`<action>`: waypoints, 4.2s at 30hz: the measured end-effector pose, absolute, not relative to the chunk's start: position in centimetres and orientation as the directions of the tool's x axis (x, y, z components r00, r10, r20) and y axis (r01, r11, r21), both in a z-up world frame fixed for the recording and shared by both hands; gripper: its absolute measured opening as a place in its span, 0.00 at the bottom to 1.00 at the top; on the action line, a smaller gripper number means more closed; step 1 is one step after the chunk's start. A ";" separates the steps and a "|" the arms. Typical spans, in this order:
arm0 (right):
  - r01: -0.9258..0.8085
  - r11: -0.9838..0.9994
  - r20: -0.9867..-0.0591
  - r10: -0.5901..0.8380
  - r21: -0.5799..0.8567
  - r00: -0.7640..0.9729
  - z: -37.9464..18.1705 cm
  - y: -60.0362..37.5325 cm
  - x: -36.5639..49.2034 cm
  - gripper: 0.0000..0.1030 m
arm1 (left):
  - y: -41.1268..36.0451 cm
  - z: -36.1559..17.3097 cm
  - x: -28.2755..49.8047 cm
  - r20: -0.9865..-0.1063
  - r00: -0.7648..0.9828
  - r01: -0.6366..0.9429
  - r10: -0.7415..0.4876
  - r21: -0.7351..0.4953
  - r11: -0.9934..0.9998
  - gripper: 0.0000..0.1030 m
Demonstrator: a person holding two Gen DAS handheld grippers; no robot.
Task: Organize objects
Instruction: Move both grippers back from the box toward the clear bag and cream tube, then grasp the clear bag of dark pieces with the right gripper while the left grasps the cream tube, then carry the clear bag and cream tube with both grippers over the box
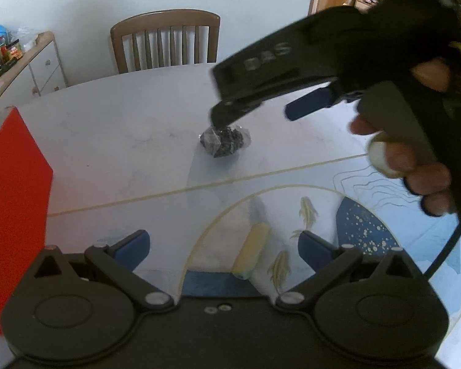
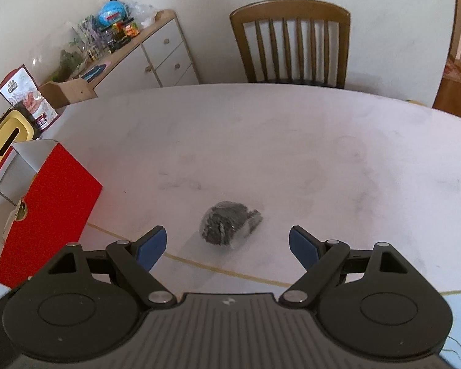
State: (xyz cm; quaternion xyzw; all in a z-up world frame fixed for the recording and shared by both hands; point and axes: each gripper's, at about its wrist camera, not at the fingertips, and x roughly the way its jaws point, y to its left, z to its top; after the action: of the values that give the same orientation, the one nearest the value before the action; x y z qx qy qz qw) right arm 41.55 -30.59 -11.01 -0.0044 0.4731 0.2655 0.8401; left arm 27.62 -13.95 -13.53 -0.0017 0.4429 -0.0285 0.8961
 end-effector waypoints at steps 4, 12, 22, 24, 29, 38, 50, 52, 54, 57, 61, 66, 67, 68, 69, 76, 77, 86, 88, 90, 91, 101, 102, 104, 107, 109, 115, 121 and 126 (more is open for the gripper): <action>-0.465 0.853 -0.811 0.436 0.235 0.390 -12.1 -29.3 42.3 0.85 | -14.2 -14.3 27.8 -0.798 0.601 0.062 -0.054 -0.021 0.998 0.95; -0.483 0.848 -0.828 0.422 0.218 0.368 -13.7 -28.1 43.4 0.85 | -14.8 -15.5 28.3 -0.809 0.584 0.096 -0.068 -0.014 0.995 0.70; -0.462 0.861 -0.833 0.408 0.214 0.374 -14.7 -27.7 43.9 0.76 | -15.7 -16.1 28.4 -0.815 0.576 0.129 -0.062 0.016 0.992 0.40; -0.460 0.860 -0.833 0.411 0.220 0.371 -14.8 -27.7 43.9 0.74 | -15.8 -16.0 28.3 -0.814 0.578 0.132 -0.061 0.020 0.991 0.39; -0.455 0.864 -0.841 0.402 0.216 0.363 -15.0 -27.7 43.9 0.61 | -16.1 -15.9 28.2 -0.811 0.583 0.138 -0.056 0.031 0.990 0.30; -0.439 0.867 -0.838 0.409 0.234 0.361 -15.1 -28.3 43.3 0.36 | -16.2 -15.5 27.9 -0.807 0.588 0.122 -0.062 0.013 0.992 0.13; -0.464 0.854 -0.814 0.435 0.236 0.386 -12.6 -29.5 40.2 0.32 | -14.9 -12.8 26.9 -0.783 0.617 0.057 -0.078 -0.055 0.997 0.13; -0.484 0.844 -0.804 0.445 0.229 0.395 -11.5 -29.5 39.3 0.32 | -14.2 -11.8 26.3 -0.775 0.627 0.044 -0.078 -0.065 0.997 0.13; -0.501 0.836 -0.795 0.454 0.225 0.401 -10.4 -29.6 38.4 0.32 | -13.6 -11.0 25.8 -0.774 0.630 0.019 -0.069 -0.073 0.997 0.13; -0.523 0.824 -0.783 0.468 0.220 0.408 -8.9 -29.5 37.1 0.32 | -12.4 -9.6 25.3 -0.770 0.635 -0.013 -0.067 -0.097 0.995 0.13; -0.537 0.815 -0.765 0.484 0.217 0.426 -6.9 -29.5 35.3 0.32 | -11.2 -7.6 24.3 -0.751 0.657 -0.033 -0.066 -0.117 0.993 0.13; -0.552 0.807 -0.746 0.498 0.211 0.443 -4.8 -29.4 32.8 0.32 | -10.1 -5.9 23.4 -0.738 0.671 -0.056 -0.066 -0.139 0.989 0.13; -0.554 0.805 -0.742 0.501 0.212 0.445 -4.5 -29.4 32.5 0.32 | -9.8 -5.7 23.4 -0.741 0.668 -0.066 -0.071 -0.154 0.986 0.13; -0.557 0.804 -0.739 0.504 0.211 0.447 -4.2 -29.3 32.0 0.32 | -9.2 -5.4 23.3 -0.741 0.666 -0.077 -0.082 -0.178 0.981 0.13; -0.560 0.802 -0.736 0.505 0.207 0.451 -3.8 -29.2 31.5 0.32 | -8.7 -5.2 23.2 -0.739 0.668 -0.084 -0.086 -0.190 0.978 0.13; -0.582 0.791 -0.720 0.515 0.189 0.466 -1.7 -28.1 28.6 0.32 | -5.2 -3.3 22.1 -0.735 0.675 -0.128 -0.065 -0.203 0.971 0.13; -0.587 0.789 -0.717 0.516 0.184 0.469 -1.4 -27.9 28.1 0.32 | -4.5 -3.0 21.9 -0.736 0.673 -0.136 -0.071 -0.218 0.967 0.13; -0.611 0.773 -0.702 0.531 0.171 0.475 0.3 -24.3 24.9 0.32 | 0.5 -1.0 20.0 -0.717 0.697 -0.177 -0.032 -0.215 0.960 0.13; -0.615 0.770 -0.701 0.533 0.170 0.474 0.5 -23.1 24.3 0.32 | 2.1 -0.6 19.6 -0.715 0.699 -0.189 -0.017 -0.209 0.959 0.13; -0.619 0.767 -0.699 0.536 0.170 0.473 0.5 -21.9 23.8 0.32 | 3.8 -0.3 19.3 -0.713 0.701 -0.206 -0.002 -0.205 0.957 0.13; -0.620 0.766 -0.699 0.537 0.169 0.472 0.6 -21.4 23.6 0.32 | 4.7 -0.1 19.1 -0.713 0.701 -0.214 0.007 -0.202 0.956 0.13; -0.614 0.772 -0.708 0.526 0.165 0.471 0.5 -15.9 22.3 0.32 | 12.0 0.0 18.6 -0.740 0.672 -0.259 0.038 -0.186 0.948 0.13; -0.612 0.773 -0.709 0.524 0.164 0.471 0.5 -15.2 22.2 0.32 | 12.6 0.0 18.6 -0.742 0.669 -0.258 0.037 -0.185 0.948 0.13; -0.612 0.773 -0.713 0.523 0.165 0.468 0.3 -14.0 22.2 0.32 | 13.7 -0.3 18.6 -0.746 0.664 -0.257 0.040 -0.178 0.950 0.13; -0.612 0.774 -0.719 0.517 0.161 0.464 0.0 -12.1 22.2 0.32 | 15.5 -0.7 18.7 -0.752 0.657 -0.260 0.052 -0.162 0.952 0.13; -0.611 0.775 -0.723 0.514 0.160 0.462 -0.3 -11.0 22.2 0.32 | 16.5 -1.1 18.7 -0.757 0.651 -0.260 0.059 -0.149 0.954 0.13; -0.619 0.765 -0.743 0.516 0.176 0.427 -1.5 -8.1 22.7 0.32 | 18.9 -2.2 18.9 -0.775 0.629 -0.259 0.064 -0.131 0.957 0.13; -0.616 0.774 -0.761 0.484 0.143 0.432 -3.1 -5.4 23.6 0.32 | 19.9 -3.3 19.6 -0.778 0.621 -0.220 0.093 -0.058 0.974 0.13; -0.607 0.784 -0.778 0.460 0.130 0.428 -4.7 -3.9 24.8 0.32 | 19.9 -4.8 20.6 -0.793 0.600 -0.187 0.104 -0.013 0.982 0.13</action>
State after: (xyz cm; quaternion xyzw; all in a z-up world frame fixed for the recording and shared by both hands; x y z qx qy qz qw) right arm 24.77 -3.85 -4.67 -0.0853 0.4306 0.3173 0.8406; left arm 20.58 19.90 -4.75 -0.0472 0.4397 0.0815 0.8932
